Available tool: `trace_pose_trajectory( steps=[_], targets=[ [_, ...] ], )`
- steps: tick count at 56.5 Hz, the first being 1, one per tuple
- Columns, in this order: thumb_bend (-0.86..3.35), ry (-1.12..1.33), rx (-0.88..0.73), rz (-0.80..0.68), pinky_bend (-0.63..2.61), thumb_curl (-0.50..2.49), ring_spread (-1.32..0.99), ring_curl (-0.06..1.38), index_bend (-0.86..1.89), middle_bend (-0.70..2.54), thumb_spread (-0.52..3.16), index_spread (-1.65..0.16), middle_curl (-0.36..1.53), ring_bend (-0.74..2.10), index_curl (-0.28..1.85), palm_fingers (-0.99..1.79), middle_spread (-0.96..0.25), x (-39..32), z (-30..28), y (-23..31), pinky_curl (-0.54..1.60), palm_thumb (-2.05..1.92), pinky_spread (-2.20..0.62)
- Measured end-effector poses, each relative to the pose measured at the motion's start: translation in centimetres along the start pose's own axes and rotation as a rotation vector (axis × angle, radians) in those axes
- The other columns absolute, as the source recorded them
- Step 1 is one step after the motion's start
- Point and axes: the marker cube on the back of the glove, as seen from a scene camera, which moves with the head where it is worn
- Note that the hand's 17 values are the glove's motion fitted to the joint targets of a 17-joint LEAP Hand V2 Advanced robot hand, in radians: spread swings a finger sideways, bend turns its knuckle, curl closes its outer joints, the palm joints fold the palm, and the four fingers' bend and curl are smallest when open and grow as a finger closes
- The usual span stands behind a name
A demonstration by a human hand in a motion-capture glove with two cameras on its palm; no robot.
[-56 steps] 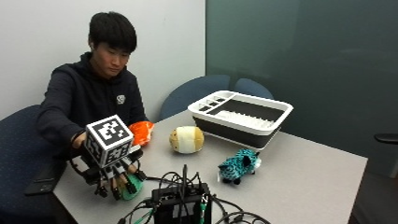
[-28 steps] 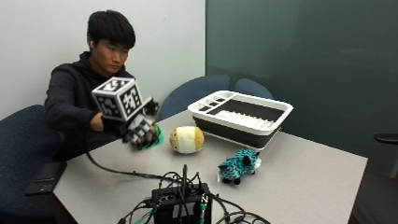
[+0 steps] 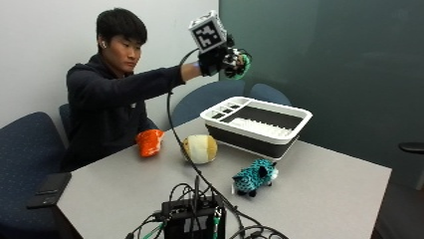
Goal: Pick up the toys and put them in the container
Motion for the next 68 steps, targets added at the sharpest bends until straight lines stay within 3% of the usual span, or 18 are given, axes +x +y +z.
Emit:
trace_pose_trajectory(
  steps=[7, 12, 14, 16, 17, 18, 34, 38, 43, 58, 63, 66, 68],
  targets=[
    [0.07, -0.090, -0.019, 0.133, 1.36, 0.75, -0.34, 0.62, 0.64, 0.89, 0.68, -0.25, 0.63, 1.37, 0.28, 0.97, -0.12, 2.5, 2.5, -4.0, 0.59, 0.61, -0.46],
    [0.01, -0.022, -0.115, 0.083, 1.33, 0.67, -0.32, 0.61, 0.36, 0.82, 0.95, -0.22, 0.61, 1.40, 0.24, 0.76, -0.13, -0.9, 6.6, -3.3, 0.58, 0.49, -0.43],
    [-0.06, 0.010, -0.152, 0.087, 1.41, 0.62, -0.31, 0.62, 0.18, 0.59, 0.99, -0.20, 0.56, 1.38, 0.22, 0.31, -0.11, -1.0, 7.2, -3.3, 0.61, 0.38, -0.42],
    [-0.09, 0.007, -0.158, 0.109, 1.41, 0.58, -0.30, 0.59, 0.04, 0.65, 1.01, -0.18, 0.58, 1.29, 0.19, 0.14, -0.11, -0.1, 6.6, -3.6, 0.59, 0.30, -0.40],
    [-0.09, -0.005, -0.151, 0.126, 1.46, 0.56, -0.29, 0.60, 0.13, 0.37, 1.02, -0.17, 0.49, 1.27, 0.22, -0.13, -0.07, 0.6, 6.1, -3.8, 0.61, 0.26, -0.39],
    [-0.09, -0.019, -0.142, 0.143, 1.45, 0.55, -0.28, 0.58, 0.14, 0.34, 1.03, -0.17, 0.49, 1.21, 0.22, -0.22, -0.06, 1.2, 5.5, -4.0, 0.60, 0.23, -0.37],
    [-0.02, 0.100, -0.294, 0.083, 1.32, 0.43, -0.21, 0.40, 0.12, 0.21, 1.14, -0.17, 0.42, 0.88, 0.21, -0.14, 0.00, 5.8, 1.2, 3.1, 0.44, 0.14, -0.19],
    [-0.02, 0.307, -0.369, -0.021, 1.31, 0.41, -0.16, 0.38, 0.12, 0.19, 1.15, -0.17, 0.42, 0.78, 0.21, -0.18, 0.01, 6.0, 2.9, 8.1, 0.43, 0.13, -0.16],
    [-0.02, 0.410, -0.446, 0.033, 1.29, 0.39, -0.10, 0.33, 0.10, 0.17, 1.16, -0.18, 0.41, 0.64, 0.21, -0.26, 0.01, 9.2, 4.0, 11.7, 0.41, 0.12, -0.11],
    [-0.01, 0.300, -0.726, 0.083, 1.27, 0.36, -0.01, 0.27, 0.11, 0.10, 1.17, -0.24, 0.33, 0.41, 0.21, -0.27, 0.01, 15.2, 14.0, 20.6, 0.37, 0.13, -0.04],
    [0.01, 0.269, -0.599, 0.012, 1.37, 0.37, 0.01, 0.29, 0.05, 0.05, 1.18, -0.26, 0.28, 0.52, 0.18, -0.19, 0.00, 15.3, 15.7, 21.0, 0.38, 0.19, -0.04],
    [0.08, 0.265, -0.511, -0.009, 1.46, 0.39, -0.02, 0.34, 0.07, 0.05, 1.23, -0.27, 0.25, 0.74, 0.17, 0.00, 0.01, 15.3, 15.9, 20.9, 0.39, 0.32, -0.11],
    [0.12, 0.256, -0.481, -0.031, 1.48, 0.42, -0.08, 0.37, 0.10, 0.07, 1.25, -0.27, 0.23, 0.92, 0.16, 0.28, 0.01, 15.8, 15.0, 21.9, 0.38, 0.40, -0.19]
  ],
)
